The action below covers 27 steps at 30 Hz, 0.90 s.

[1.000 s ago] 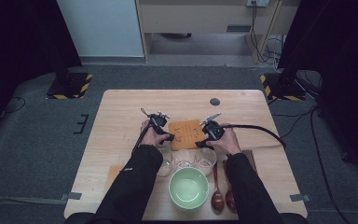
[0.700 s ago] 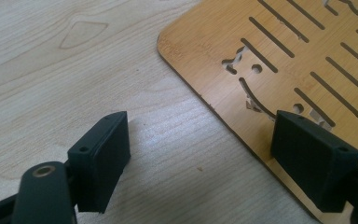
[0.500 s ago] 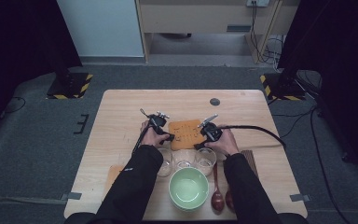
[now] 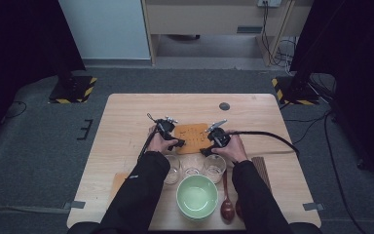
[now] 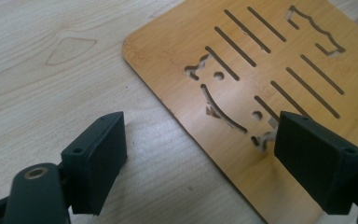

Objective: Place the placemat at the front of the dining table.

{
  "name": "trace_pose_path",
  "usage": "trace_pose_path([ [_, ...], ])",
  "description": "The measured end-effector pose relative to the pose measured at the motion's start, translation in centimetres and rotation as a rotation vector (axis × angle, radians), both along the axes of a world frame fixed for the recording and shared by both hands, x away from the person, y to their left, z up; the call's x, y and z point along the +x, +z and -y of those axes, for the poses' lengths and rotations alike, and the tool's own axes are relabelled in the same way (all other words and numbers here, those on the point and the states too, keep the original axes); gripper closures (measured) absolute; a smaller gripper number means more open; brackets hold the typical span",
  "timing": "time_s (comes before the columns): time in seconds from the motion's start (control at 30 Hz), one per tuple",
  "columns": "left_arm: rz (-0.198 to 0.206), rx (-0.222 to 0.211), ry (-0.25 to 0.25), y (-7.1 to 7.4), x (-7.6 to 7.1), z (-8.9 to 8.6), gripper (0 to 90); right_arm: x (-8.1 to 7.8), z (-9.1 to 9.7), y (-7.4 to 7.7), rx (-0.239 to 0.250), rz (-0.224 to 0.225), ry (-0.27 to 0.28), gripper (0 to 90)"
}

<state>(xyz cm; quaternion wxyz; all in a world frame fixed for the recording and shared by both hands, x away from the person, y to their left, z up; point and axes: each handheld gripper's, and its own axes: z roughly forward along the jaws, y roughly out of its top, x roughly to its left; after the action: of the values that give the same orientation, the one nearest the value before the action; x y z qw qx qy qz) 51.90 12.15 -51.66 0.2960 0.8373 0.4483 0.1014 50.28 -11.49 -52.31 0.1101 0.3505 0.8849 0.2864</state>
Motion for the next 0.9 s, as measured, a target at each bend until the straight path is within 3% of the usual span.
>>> trace_pose_path([
  [0.4, -0.007, -0.031, -0.040, -0.3, -0.4, -1.2, 15.0, 0.4, -0.4, -0.3, 0.047, 0.033, 0.022, 19.0],
  [0.9, 0.005, -0.014, -0.108, -0.4, -0.5, -1.2, 13.0, 0.7, -1.0, -0.8, 0.106, 0.064, 0.004, 18.5],
])
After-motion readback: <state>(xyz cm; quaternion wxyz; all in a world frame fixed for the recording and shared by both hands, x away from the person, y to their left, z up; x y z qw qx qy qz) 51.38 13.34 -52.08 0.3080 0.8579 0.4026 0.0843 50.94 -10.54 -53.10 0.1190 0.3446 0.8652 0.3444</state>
